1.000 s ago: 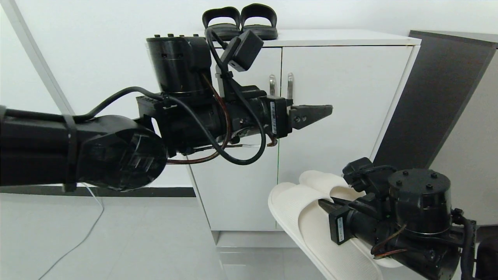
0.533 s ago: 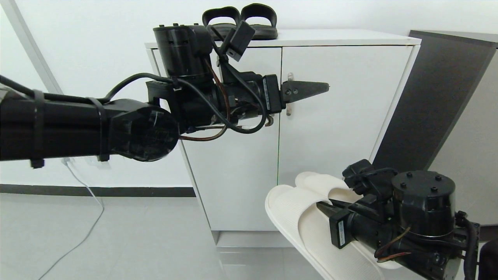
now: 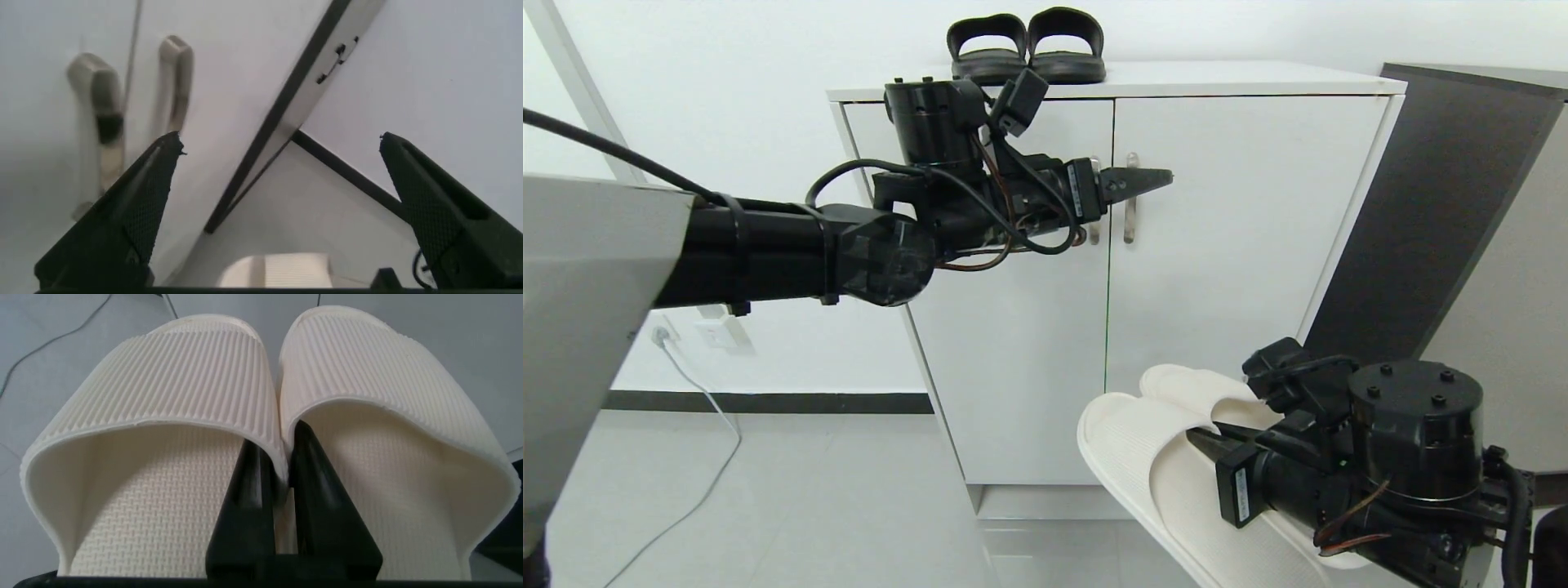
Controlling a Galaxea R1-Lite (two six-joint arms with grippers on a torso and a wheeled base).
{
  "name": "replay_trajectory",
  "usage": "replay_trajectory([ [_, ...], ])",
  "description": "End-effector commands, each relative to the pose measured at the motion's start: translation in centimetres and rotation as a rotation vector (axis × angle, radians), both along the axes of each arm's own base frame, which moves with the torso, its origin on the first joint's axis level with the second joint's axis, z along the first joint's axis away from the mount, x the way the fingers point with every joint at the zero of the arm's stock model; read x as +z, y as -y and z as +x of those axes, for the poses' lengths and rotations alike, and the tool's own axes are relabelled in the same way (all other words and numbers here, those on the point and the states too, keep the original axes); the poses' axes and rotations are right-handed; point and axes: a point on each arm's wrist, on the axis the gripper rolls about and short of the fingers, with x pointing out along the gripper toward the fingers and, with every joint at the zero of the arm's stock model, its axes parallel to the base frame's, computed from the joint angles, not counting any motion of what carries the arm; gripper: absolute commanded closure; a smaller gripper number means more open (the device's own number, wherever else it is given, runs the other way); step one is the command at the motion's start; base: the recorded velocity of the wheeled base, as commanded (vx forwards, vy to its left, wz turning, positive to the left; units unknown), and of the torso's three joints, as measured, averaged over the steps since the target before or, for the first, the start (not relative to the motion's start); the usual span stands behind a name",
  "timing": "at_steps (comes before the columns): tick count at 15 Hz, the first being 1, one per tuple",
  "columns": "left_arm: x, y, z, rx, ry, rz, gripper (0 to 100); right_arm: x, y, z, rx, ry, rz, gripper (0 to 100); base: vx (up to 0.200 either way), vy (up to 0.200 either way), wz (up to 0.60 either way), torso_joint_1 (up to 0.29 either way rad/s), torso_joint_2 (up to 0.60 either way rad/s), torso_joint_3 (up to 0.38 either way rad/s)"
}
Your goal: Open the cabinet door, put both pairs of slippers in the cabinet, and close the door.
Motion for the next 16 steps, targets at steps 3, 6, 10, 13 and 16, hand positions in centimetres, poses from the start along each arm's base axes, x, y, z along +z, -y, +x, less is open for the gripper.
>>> replay_trajectory([
  [3, -1.1, 0.9, 1.8, 0.017, -0.019, 0.009, 0, 0.0, 0.0, 0.0, 0.001, -0.001, -0.001, 100, 0.000, 0.000, 0.00, 0.000, 0.00, 0.000],
  [6, -1.1, 1.8, 2.4, 0.006, -0.007, 0.002, 0, -0.2, 0.0, 0.0, 0.002, -0.005, -0.004, 100, 0.000, 0.000, 0.00, 0.000, 0.00, 0.000],
  [10, -1.1, 2.2, 2.4, 0.000, -0.024, 0.014, 100, -0.3, 0.0, -0.1, 0.011, -0.010, -0.005, 100, 0.000, 0.000, 0.00, 0.000, 0.00, 0.000],
  [13, -0.8, 2.3, 1.5, -0.010, -0.025, 0.016, 100, -0.4, 0.4, -0.7, 0.084, -0.032, 0.006, 100, 0.000, 0.000, 0.00, 0.000, 0.00, 0.000],
  [16, -0.9, 2.0, -2.0, -0.050, -0.037, 0.033, 100, -0.1, 1.1, -1.9, 0.203, -0.045, 0.031, 100, 0.000, 0.000, 0.00, 0.000, 0.00, 0.000],
])
